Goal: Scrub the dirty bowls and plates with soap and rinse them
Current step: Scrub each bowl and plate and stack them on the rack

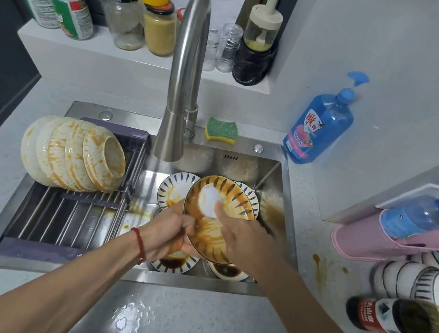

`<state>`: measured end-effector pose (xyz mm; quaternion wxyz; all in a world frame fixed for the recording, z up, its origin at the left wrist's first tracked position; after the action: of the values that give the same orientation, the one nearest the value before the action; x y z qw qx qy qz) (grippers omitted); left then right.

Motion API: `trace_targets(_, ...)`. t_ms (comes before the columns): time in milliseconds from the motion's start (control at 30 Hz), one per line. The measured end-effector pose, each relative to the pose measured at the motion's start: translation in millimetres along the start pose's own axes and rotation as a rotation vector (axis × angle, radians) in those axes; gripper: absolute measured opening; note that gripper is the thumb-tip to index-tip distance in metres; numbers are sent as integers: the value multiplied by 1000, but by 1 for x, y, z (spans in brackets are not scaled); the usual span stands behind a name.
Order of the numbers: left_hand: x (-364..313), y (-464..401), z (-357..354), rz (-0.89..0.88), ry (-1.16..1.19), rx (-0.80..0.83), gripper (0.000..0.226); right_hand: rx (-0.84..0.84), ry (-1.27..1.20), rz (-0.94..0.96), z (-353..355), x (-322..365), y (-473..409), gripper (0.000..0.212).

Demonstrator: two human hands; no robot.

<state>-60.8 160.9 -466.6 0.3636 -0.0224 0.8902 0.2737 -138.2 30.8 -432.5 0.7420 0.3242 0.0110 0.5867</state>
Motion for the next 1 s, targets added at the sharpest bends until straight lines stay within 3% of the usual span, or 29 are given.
trace_targets(100,2,0,-4,15,-10,-17,64,-39,49,-149,6,-22,-2,59)
trace_targets(233,3,-2,5,-6,-5,-50,73,60,9,-4,-25,6,22,62)
trace_targets(367,1,-1,9,-15,-31,-59,73,9,77,-193,-20,-23,13,69)
trace_targets(500,-1,-1,15,-46,-43,-89,71,83,-11,-30,-38,6,26,66)
trace_targets(600,-1,-3,19,-57,-45,-106,73,9,60,-191,-24,-20,18,66)
trace_targets(733,-4,-3,24,-84,-61,-129,70,131,-18,-45,-36,16,33,65)
trace_targets(867,-3,0,29,-73,-67,-140,73,73,126,-167,-34,-22,20,70)
trace_targets(1000,0,2,39,-71,-79,-204,68,137,28,9,-43,-17,29,57)
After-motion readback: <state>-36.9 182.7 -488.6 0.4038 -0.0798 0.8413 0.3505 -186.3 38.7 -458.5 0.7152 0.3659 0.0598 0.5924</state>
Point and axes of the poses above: each hand's wrist, its own y-axis away from the middle knuckle, its own z-axis out of the back of the hand, x = y × z, the point moved 5 cm from there along -y, towards the middle knuckle, and after that the axes turned 13 degrees about x, right-handed, at the moved point
